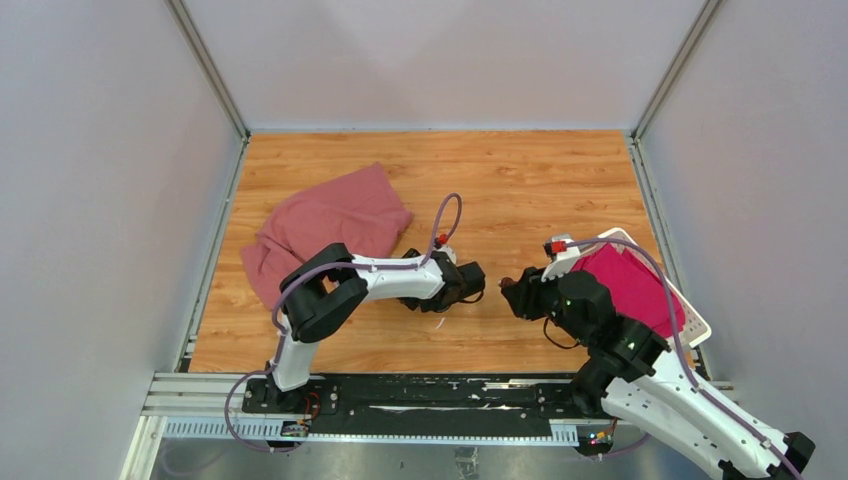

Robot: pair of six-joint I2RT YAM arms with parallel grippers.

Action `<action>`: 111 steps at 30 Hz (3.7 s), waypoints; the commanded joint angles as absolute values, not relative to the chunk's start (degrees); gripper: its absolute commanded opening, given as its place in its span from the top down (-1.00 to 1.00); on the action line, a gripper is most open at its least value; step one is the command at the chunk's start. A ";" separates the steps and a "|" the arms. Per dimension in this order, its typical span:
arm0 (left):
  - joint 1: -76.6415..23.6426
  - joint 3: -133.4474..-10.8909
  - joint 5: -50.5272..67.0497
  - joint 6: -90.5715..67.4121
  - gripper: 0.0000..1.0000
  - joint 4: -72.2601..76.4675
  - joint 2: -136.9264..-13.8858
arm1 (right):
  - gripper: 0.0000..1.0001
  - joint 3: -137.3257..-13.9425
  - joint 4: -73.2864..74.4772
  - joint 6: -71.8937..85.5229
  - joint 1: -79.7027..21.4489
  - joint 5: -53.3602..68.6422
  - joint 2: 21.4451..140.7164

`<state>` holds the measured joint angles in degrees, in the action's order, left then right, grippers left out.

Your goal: Install the water faucets

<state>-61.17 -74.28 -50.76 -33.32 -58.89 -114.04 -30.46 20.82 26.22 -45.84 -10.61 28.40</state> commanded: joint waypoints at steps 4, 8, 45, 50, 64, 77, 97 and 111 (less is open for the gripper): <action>-61.98 -76.63 -50.07 -34.54 -0.41 -59.92 -111.28 | 1.00 -30.01 21.20 26.64 -45.26 -11.81 27.15; -61.96 -78.44 -46.47 -31.87 -0.46 -60.60 -107.38 | 1.00 -30.64 22.09 25.90 -45.22 -12.73 26.66; -45.70 -80.48 -3.13 -5.71 -0.62 -53.17 -105.15 | 1.00 -31.12 22.59 24.77 -45.26 -10.33 27.27; -45.39 -83.00 -9.56 -13.12 -0.77 -53.58 -105.71 | 1.00 -30.81 22.59 24.92 -45.26 -10.37 26.81; -47.90 -79.52 -14.01 -27.35 -0.75 -49.66 -103.08 | 1.00 -30.50 22.41 25.27 -45.26 -9.98 27.33; -48.25 -74.43 -23.55 -57.03 -0.54 -49.46 -103.16 | 1.00 -30.59 22.24 25.69 -45.26 -9.38 27.55; -47.83 -75.68 -21.84 -69.14 -0.17 -47.60 -109.12 | 1.00 -30.59 22.19 26.10 -45.23 -8.20 27.58; -46.59 -76.31 -19.97 -64.65 -0.14 -46.47 -110.46 | 1.00 -29.93 22.07 26.39 -45.24 -8.19 27.50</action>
<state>-47.09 -74.81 -19.44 -67.29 -46.68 -109.38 -30.46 22.52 25.76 -45.84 -8.91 27.88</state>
